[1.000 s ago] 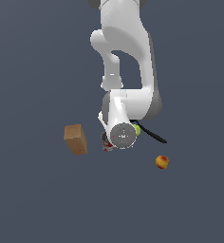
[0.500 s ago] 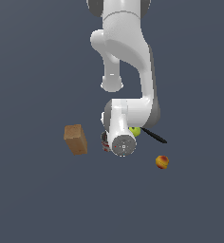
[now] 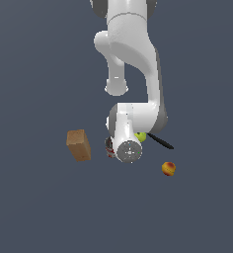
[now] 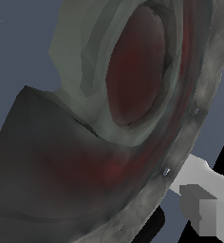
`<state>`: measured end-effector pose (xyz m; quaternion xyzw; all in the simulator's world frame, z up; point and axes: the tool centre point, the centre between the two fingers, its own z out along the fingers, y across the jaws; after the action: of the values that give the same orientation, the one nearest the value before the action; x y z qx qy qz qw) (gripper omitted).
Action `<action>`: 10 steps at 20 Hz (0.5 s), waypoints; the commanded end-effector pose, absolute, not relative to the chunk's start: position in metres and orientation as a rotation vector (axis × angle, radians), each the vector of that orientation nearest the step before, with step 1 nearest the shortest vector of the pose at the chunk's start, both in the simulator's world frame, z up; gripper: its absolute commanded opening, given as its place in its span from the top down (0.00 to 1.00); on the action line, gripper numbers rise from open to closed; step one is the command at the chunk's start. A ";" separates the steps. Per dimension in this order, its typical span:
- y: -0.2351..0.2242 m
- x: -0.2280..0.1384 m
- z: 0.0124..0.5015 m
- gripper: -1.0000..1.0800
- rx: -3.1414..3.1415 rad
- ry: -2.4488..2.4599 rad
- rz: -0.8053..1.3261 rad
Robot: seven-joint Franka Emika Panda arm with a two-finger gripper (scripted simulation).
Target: Pick up a designated object from a clutter of objects.
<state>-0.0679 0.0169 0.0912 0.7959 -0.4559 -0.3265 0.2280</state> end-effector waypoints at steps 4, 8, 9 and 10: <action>0.013 -0.082 0.077 0.38 2.176 -1.256 -0.911; 0.011 -0.092 0.068 0.38 2.167 -1.257 -0.917; 0.011 -0.094 0.067 0.38 2.166 -1.257 -0.918; 0.010 -0.095 0.066 0.38 2.165 -1.258 -0.918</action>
<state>-0.0777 0.0202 0.0835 0.8008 -0.4561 -0.3176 0.2232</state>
